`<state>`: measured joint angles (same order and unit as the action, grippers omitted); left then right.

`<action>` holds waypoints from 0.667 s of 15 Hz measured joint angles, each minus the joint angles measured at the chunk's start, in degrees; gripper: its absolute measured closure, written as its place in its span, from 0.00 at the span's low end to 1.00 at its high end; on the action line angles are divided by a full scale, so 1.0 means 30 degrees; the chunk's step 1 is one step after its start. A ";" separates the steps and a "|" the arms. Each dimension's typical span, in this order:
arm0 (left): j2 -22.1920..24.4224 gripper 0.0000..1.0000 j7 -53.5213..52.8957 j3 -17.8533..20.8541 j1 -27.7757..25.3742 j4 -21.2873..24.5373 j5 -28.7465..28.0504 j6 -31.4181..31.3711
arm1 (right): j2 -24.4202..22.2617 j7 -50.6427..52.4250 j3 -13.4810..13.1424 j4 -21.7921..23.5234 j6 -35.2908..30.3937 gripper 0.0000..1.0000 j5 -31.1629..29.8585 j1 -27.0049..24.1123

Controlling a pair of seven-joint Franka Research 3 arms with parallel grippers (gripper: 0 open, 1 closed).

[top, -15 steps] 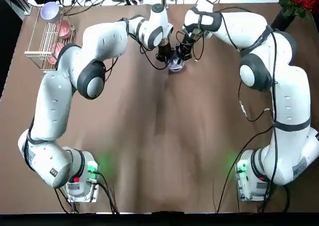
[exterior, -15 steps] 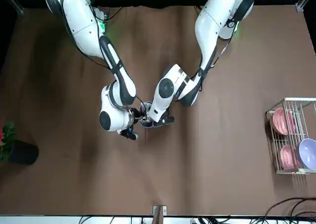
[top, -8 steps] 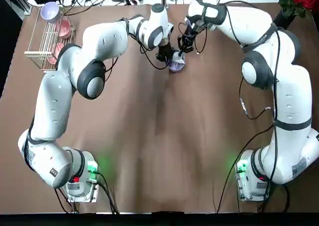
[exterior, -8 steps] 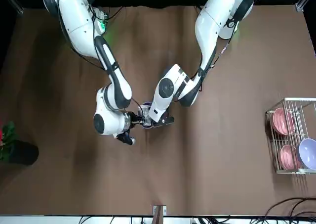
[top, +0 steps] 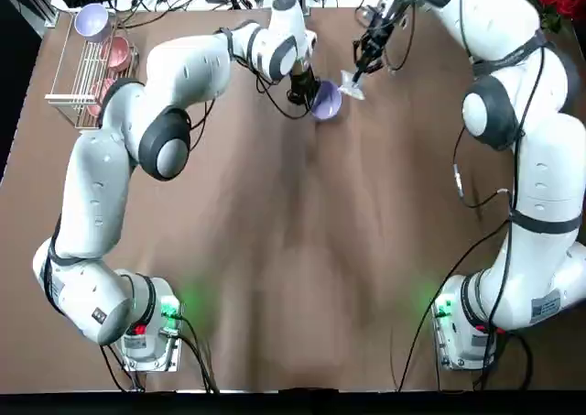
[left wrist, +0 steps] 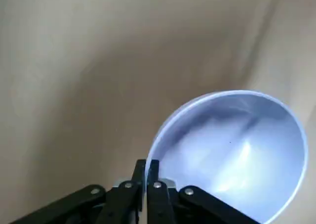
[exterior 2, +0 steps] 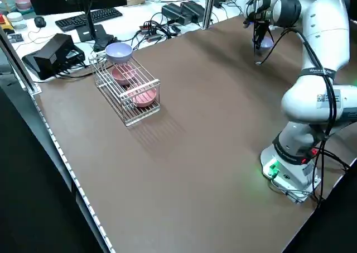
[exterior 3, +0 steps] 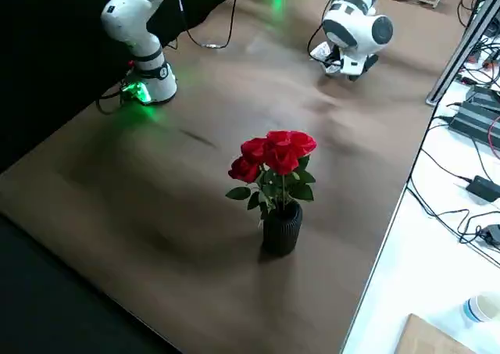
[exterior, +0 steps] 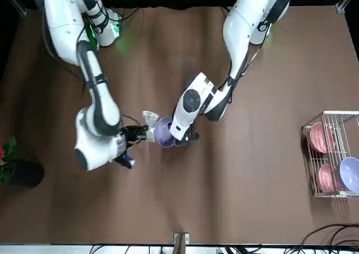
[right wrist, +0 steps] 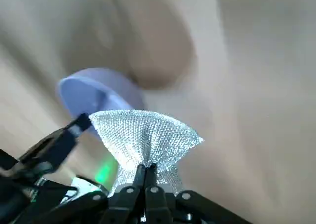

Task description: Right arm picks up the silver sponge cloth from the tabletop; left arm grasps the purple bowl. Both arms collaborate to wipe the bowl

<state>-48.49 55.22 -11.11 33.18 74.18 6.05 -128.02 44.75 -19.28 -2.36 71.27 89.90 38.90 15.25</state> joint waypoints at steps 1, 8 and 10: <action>0.0353 0.96 0.0361 0.0072 -0.0361 -0.0012 0.0248 0.0150 | -0.0003 0.0383 -0.0046 -0.0236 -0.0436 0.98 -0.0302 -0.0733; 0.1864 0.96 0.4192 0.0126 -0.4065 -0.0001 0.0381 0.2572 | 0.0005 0.4782 -0.0100 -0.0517 -0.1077 0.98 -0.6081 -0.5613; 0.1991 0.96 0.4925 0.0181 -0.5299 0.0023 0.0381 0.3119 | 0.0011 0.5623 -0.0084 -0.0547 -0.1086 0.98 -0.7706 -0.6529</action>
<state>-42.52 70.00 -10.57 17.28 74.25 7.19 -118.66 44.78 -2.41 -2.61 69.63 86.64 15.78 -4.33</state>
